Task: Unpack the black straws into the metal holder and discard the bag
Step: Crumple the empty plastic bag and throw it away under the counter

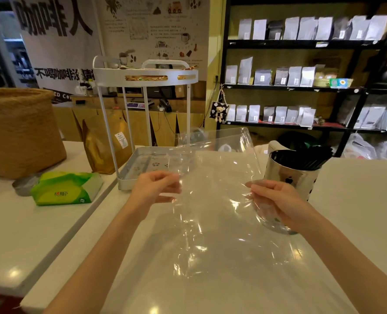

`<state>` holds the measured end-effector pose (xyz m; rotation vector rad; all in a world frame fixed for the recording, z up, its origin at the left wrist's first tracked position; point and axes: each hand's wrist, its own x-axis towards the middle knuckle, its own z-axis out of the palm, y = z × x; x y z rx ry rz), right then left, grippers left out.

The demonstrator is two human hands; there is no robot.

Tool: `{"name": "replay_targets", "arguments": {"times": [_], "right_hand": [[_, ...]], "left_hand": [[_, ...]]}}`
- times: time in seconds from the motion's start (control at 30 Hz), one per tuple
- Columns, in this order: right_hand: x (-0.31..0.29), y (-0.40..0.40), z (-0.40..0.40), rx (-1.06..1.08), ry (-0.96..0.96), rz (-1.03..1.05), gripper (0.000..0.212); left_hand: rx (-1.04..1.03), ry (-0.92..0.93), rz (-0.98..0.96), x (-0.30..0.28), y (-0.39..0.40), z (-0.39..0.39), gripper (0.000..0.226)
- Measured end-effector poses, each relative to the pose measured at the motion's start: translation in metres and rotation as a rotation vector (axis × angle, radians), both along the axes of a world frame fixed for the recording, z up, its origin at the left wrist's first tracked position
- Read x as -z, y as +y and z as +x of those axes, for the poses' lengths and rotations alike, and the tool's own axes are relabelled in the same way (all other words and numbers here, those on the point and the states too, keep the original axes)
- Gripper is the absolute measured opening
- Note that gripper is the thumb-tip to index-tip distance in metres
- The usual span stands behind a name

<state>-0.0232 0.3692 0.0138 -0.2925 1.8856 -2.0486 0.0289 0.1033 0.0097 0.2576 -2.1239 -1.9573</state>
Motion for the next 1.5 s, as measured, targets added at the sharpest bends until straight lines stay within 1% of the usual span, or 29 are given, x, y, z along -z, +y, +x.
{"name": "replay_targets", "arguments": {"times": [0.1,0.2,0.27,0.33,0.4,0.47,0.5,0.53,0.57,0.6,0.67,0.73,0.8,0.9,0.97,1.03,1.1,1.17,1.23,1.3,1.37,1.43,1.5], "right_hand": [[0.002,-0.001,0.002,-0.022,0.016,0.032,0.013],[0.002,-0.004,0.005,-0.040,0.001,0.004,0.012],[0.002,-0.005,0.007,-0.029,-0.006,-0.026,0.013],[0.002,-0.004,0.008,-0.011,-0.018,-0.059,0.013],[0.002,-0.004,0.010,0.013,-0.026,-0.087,0.016],[0.003,-0.005,0.014,0.048,0.007,-0.076,0.024],[0.003,-0.005,0.018,0.070,0.036,-0.077,0.030],[0.003,-0.006,0.021,0.098,0.071,-0.080,0.038],[0.003,-0.007,0.024,0.122,0.114,-0.077,0.045],[0.002,-0.008,0.027,0.138,0.163,-0.063,0.047],[-0.002,-0.009,0.032,0.129,0.237,-0.027,0.035],[-0.005,-0.007,0.035,0.093,0.271,0.033,0.025],[-0.008,-0.004,0.036,0.037,0.290,0.117,0.028],[-0.013,0.003,0.036,-0.083,0.319,0.265,0.047],[-0.015,0.005,0.038,-0.106,0.365,0.365,0.051],[-0.017,0.002,0.043,-0.058,0.457,0.480,0.043],[-0.018,-0.003,0.048,0.043,0.587,0.600,0.030],[-0.018,-0.006,0.051,0.122,0.676,0.687,0.020],[-0.021,-0.007,0.054,0.155,0.744,0.758,0.016],[-0.025,-0.005,0.059,0.144,0.745,0.730,0.014],[-0.033,-0.002,0.069,0.088,0.670,0.622,0.013],[-0.042,0.002,0.079,0.029,0.603,0.507,0.018],[-0.051,0.007,0.085,0.007,0.583,0.380,0.028]], "left_hand": [[-0.052,0.021,0.129,0.004,-0.002,0.002,0.007],[-0.075,0.060,0.283,0.004,0.000,0.004,0.011],[-0.016,0.022,0.415,0.005,0.002,0.008,0.016],[0.129,-0.063,0.448,0.008,0.002,0.014,0.030],[0.218,-0.086,0.381,0.012,0.003,0.022,0.051],[0.194,-0.028,0.282,0.016,0.005,0.028,0.083],[0.169,0.007,0.235,0.017,0.005,0.030,0.092],[0.148,0.042,0.199,0.017,0.006,0.033,0.091],[0.132,0.069,0.161,0.016,0.005,0.034,0.082],[0.125,0.088,0.121,0.014,0.005,0.035,0.068],[0.129,0.105,0.059,0.011,0.003,0.037,0.041],[0.120,0.103,0.042,0.010,0.002,0.039,0.030],[0.109,0.105,0.027,0.008,0.000,0.041,0.029],[0.108,0.113,-0.084,0.004,-0.005,0.047,0.033],[0.122,0.114,-0.062,-0.002,-0.007,0.051,0.031],[0.127,0.103,-0.086,-0.008,-0.006,0.056,0.025],[0.102,0.082,-0.279,-0.013,-0.005,0.061,0.017],[0.059,0.065,-0.498,-0.016,-0.002,0.066,0.028],[0.009,0.095,-0.612,-0.018,0.002,0.071,0.028],[-0.032,0.135,-0.697,-0.017,0.004,0.075,0.020],[-0.016,0.129,-0.738,-0.016,0.004,0.079,0.012],[0.073,0.115,-0.663,-0.016,0.004,0.083,0.008],[0.203,0.090,-0.474,-0.019,0.003,0.090,0.009]]}}
